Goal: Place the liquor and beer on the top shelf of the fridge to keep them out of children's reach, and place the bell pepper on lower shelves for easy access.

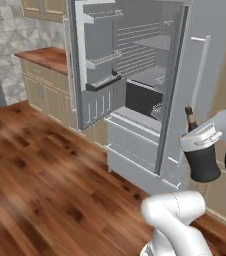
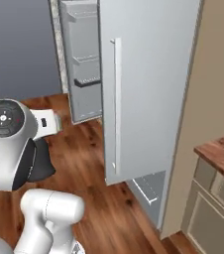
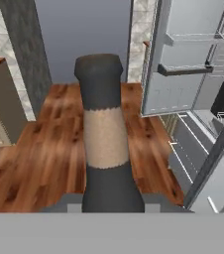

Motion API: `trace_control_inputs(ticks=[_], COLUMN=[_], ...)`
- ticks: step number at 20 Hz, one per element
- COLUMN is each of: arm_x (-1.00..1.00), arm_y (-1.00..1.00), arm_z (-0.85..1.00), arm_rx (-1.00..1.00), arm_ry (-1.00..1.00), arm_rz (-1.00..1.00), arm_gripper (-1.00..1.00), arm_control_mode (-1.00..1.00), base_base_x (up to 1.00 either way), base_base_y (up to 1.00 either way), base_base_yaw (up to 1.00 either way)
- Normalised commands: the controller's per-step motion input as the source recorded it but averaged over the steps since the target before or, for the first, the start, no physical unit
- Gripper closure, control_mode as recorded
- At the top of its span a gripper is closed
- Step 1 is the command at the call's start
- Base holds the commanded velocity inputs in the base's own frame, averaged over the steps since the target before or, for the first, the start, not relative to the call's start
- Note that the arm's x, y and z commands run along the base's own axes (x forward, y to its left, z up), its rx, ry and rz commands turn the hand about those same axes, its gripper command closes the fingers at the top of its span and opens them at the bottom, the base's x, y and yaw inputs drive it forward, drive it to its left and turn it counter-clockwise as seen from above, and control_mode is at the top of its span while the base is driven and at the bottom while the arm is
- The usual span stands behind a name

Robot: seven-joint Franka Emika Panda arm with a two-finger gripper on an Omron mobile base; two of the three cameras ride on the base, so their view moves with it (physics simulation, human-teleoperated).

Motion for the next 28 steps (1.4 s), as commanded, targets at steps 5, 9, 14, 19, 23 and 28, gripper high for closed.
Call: trace_control_inputs(ticks=[5,9,14,19,23,28], arm_x=[0.0,0.0,0.0,0.0,0.0,0.0], arm_y=[0.0,0.0,0.0,0.0,0.0,0.0], arm_z=[0.0,0.0,0.0,0.0,0.0,0.0], arm_rx=[0.0,0.0,0.0,0.0,0.0,0.0], arm_ry=[0.0,0.0,0.0,0.0,0.0,0.0], arm_rz=[0.0,0.0,0.0,0.0,0.0,0.0], arm_gripper=[1.0,1.0,1.0,1.0,1.0,1.0], arm_control_mode=[1.0,1.0,1.0,1.0,1.0,1.0], base_base_x=[0.5,0.56,0.41,0.31,0.34,0.4], base_base_y=[1.0,0.83,0.36,0.12,0.18,0.28], base_base_yaw=[0.37,0.15,-0.08,-0.32,-0.4,-0.42])
